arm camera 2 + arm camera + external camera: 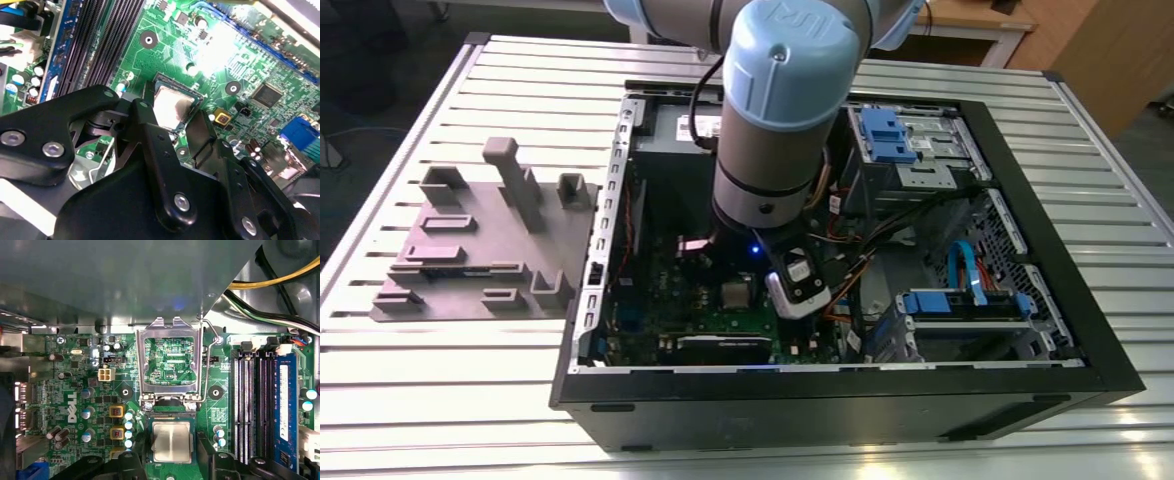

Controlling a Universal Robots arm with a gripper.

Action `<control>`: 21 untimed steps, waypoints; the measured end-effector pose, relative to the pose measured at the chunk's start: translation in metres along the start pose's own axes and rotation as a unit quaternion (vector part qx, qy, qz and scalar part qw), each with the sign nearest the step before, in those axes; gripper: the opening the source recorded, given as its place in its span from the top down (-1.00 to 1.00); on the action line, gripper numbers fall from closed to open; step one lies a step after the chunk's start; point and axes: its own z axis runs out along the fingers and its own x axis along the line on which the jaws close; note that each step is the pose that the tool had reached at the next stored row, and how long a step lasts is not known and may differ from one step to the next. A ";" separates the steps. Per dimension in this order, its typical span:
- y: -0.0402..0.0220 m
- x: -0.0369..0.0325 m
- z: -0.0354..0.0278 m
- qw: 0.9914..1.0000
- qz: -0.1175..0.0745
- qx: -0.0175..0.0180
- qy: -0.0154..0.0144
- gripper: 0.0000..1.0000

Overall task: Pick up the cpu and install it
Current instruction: 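Place the cpu into insertion slot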

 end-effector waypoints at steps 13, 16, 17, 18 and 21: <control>-0.0001 -0.0010 0.0037 1.000 0.000 0.000 0.000 0.15; -0.0001 -0.0011 0.0042 1.000 0.000 0.000 0.000 0.16; -0.0001 -0.0011 0.0043 1.000 0.000 0.000 0.000 0.21; -0.0001 -0.0010 0.0044 1.000 0.000 0.000 0.000 0.21; 0.0000 -0.0010 0.0034 1.000 0.000 0.000 0.000 0.21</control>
